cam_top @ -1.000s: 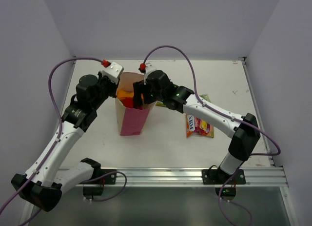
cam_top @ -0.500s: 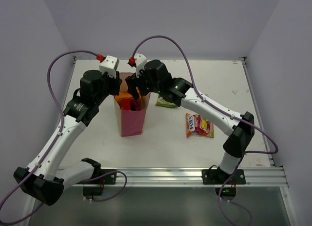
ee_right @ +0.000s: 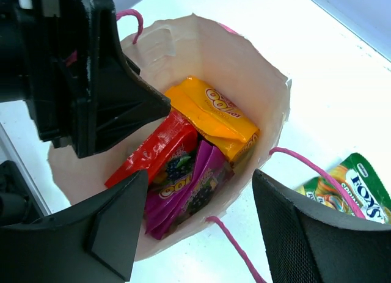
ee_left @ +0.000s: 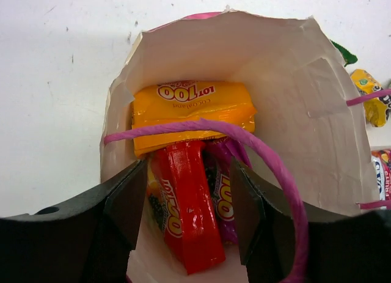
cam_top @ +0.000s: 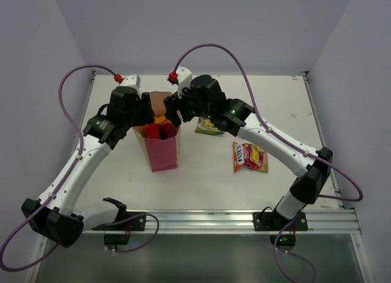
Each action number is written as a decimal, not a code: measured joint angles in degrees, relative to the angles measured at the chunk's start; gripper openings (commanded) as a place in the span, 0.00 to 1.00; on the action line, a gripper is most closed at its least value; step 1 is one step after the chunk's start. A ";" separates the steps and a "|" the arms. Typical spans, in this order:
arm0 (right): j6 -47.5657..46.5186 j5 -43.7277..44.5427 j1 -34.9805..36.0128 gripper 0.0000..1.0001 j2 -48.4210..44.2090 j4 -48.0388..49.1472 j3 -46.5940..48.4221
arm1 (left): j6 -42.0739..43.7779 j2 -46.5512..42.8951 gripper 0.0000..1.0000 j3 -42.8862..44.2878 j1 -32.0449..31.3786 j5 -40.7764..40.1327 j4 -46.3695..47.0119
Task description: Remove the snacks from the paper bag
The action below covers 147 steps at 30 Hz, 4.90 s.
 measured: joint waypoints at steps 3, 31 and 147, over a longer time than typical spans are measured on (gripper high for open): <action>0.00 -0.22 0.00 0.72 -0.94 0.11 -0.42 | -0.74 -0.20 0.63 0.39 0.00 -0.57 -0.26; 0.26 -3.02 0.00 0.73 -2.95 0.90 -4.50 | -0.37 5.49 0.00 2.60 0.00 -7.37 -6.29; 5.88 18.45 -46.23 0.00 -17.70 15.17 -31.10 | 29.49 1.07 0.00 -0.46 -2.38 -2.71 8.31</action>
